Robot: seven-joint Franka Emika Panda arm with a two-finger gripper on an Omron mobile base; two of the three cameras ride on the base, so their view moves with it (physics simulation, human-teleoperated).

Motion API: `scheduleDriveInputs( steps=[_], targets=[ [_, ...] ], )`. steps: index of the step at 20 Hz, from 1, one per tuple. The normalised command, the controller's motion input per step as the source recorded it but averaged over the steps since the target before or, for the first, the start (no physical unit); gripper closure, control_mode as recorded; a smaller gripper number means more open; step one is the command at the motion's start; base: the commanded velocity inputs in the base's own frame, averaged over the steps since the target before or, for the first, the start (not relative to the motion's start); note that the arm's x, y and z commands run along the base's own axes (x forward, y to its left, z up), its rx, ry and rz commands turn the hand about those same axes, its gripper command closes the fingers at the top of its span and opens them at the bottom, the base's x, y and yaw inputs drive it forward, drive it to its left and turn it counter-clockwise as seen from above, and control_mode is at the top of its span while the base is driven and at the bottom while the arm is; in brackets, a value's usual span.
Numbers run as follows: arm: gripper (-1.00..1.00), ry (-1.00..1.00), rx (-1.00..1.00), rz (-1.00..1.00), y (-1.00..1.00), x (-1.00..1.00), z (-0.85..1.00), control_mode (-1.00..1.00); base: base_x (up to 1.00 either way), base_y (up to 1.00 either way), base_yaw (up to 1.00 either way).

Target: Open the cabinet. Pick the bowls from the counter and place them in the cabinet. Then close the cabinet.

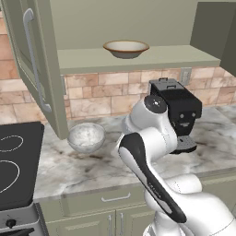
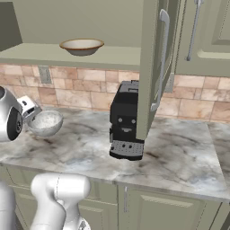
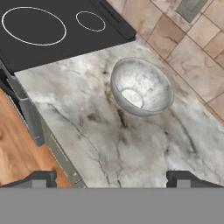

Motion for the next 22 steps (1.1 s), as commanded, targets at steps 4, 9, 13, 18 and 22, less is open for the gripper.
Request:
scheduleDriveInputs(
  steps=[4, 9, 13, 18, 22],
  targets=[
    [-1.0, 0.1, 0.0, 0.0, 0.0, 0.32, -0.25, -1.0, 0.0, 0.0, 0.0],
    [-1.0, 0.09, 0.0, 0.0, 0.0, 0.4, -0.31, -1.0, 0.0, 0.0, 0.0],
    [-1.0, 0.07, 0.0, 0.0, 0.06, 0.45, -0.27, -1.0, 0.0, 0.0, 0.0],
    [-1.0, 0.04, -0.01, 0.0, 0.36, 0.48, -0.34, -1.0, 0.0, 0.0, 0.0],
    [-1.0, 0.0, -0.05, 0.0, 0.5, 0.48, -0.31, -1.0, 0.0, 0.0, 0.0]
  ],
)
